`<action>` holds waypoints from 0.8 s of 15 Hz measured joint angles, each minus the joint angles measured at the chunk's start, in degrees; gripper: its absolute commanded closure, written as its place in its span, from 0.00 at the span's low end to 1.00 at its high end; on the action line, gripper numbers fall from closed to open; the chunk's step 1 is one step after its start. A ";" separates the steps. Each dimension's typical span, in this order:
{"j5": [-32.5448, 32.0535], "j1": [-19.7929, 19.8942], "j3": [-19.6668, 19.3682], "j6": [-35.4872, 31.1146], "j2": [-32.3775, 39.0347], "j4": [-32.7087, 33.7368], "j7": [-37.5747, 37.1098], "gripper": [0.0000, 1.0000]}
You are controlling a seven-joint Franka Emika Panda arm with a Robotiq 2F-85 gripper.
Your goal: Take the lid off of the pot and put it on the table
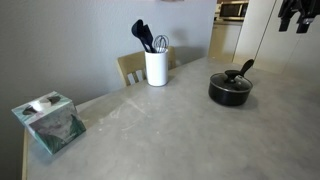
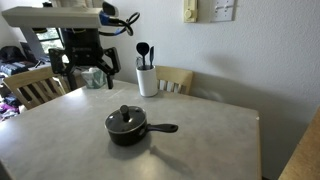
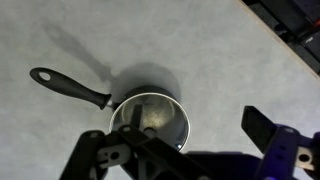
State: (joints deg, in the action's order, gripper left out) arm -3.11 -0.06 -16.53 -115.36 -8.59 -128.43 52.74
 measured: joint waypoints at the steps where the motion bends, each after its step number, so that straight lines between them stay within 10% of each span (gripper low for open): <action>1: 0.00 0.53 0.45 -0.02 0.07 -0.10 0.00 0.00; 12: -2.91 1.03 8.38 -14.26 9.77 -1.17 2.89 0.00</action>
State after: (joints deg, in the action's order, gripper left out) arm -6.02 0.97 -8.14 -129.63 1.17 -129.61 55.63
